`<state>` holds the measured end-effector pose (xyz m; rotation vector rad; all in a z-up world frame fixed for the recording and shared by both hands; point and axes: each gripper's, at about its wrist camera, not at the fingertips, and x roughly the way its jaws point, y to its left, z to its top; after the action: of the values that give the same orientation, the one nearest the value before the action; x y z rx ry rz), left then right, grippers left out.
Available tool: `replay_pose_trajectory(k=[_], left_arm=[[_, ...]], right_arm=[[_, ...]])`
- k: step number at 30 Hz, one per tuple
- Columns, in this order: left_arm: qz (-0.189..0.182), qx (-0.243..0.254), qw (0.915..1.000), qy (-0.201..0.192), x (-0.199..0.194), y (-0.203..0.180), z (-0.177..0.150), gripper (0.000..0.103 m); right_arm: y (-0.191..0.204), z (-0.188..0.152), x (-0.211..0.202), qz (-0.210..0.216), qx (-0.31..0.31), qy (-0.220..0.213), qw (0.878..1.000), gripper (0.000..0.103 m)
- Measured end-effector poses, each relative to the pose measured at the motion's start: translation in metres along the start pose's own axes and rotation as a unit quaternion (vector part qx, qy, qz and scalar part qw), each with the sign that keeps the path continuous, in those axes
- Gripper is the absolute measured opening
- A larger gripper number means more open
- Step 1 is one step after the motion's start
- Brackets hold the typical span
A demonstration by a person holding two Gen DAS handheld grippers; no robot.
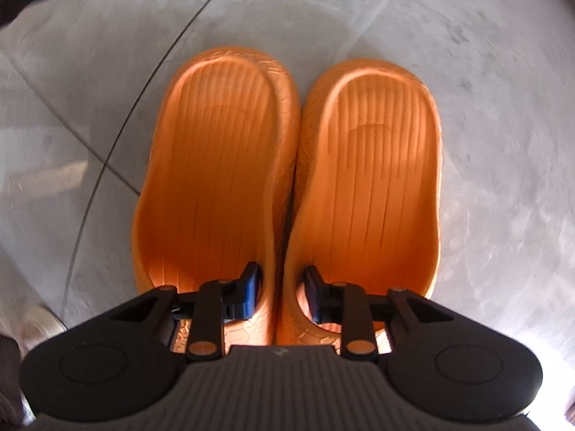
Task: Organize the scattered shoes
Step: 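Close the right tool on the orange slides' heels, then lift the orange slides with the right tool up to the rack's top shelf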
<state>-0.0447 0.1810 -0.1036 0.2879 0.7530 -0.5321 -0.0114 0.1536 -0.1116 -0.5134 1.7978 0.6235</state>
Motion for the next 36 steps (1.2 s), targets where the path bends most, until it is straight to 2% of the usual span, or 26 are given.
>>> replay_pose_trajectory(k=[6, 12, 17, 22, 24, 27, 28, 29, 30, 31, 36], left_arm=[[0.005, 0.004, 0.9999, 0.011, 0.018, -0.008, 0.015, 0.096], [0.007, 0.008, 0.9998, 0.014, 0.027, -0.021, 0.051, 0.096], [0.019, -0.026, 0.9995, 0.006, 0.014, -0.033, 0.104, 0.096], [0.043, -0.033, 0.9984, -0.015, -0.007, -0.057, 0.175, 0.096], [0.055, -0.043, 0.9972, -0.029, -0.025, -0.07, 0.222, 0.096], [0.067, -0.069, 0.9947, -0.037, -0.05, -0.08, 0.271, 0.096], [0.07, -0.079, 0.9936, -0.041, -0.062, -0.084, 0.289, 0.096], [0.074, -0.09, 0.9922, -0.044, -0.076, -0.087, 0.31, 0.096], [0.081, -0.104, 0.9903, -0.045, -0.094, -0.092, 0.337, 0.096], [0.085, -0.115, 0.9888, -0.044, -0.108, -0.095, 0.357, 0.096], [0.095, -0.137, 0.9849, -0.044, -0.173, -0.112, 0.46, 0.096]], right_arm=[[-0.019, -0.027, -0.028, -0.009, -0.057, -0.002, 0.998, 0.022], [-0.083, -0.059, -0.077, 0.019, 0.002, -0.024, 1.0, 0.021], [-0.154, -0.072, -0.152, 0.042, 0.088, -0.076, 0.992, 0.022], [-0.202, -0.09, -0.242, 0.06, 0.16, -0.131, 0.977, 0.022], [-0.214, -0.104, -0.282, 0.067, 0.184, -0.145, 0.97, 0.022], [-0.228, -0.13, -0.342, 0.067, 0.213, -0.158, 0.962, 0.022], [-0.231, -0.142, -0.364, 0.067, 0.224, -0.161, 0.959, 0.022], [-0.231, -0.163, -0.366, 0.069, 0.236, -0.166, 0.955, 0.022], [-0.227, -0.187, -0.344, 0.072, 0.247, -0.17, 0.951, 0.022], [-0.228, -0.209, -0.352, 0.074, 0.258, -0.176, 0.947, 0.022], [-0.237, -0.291, -0.471, 0.087, 0.287, -0.205, 0.932, 0.022]])
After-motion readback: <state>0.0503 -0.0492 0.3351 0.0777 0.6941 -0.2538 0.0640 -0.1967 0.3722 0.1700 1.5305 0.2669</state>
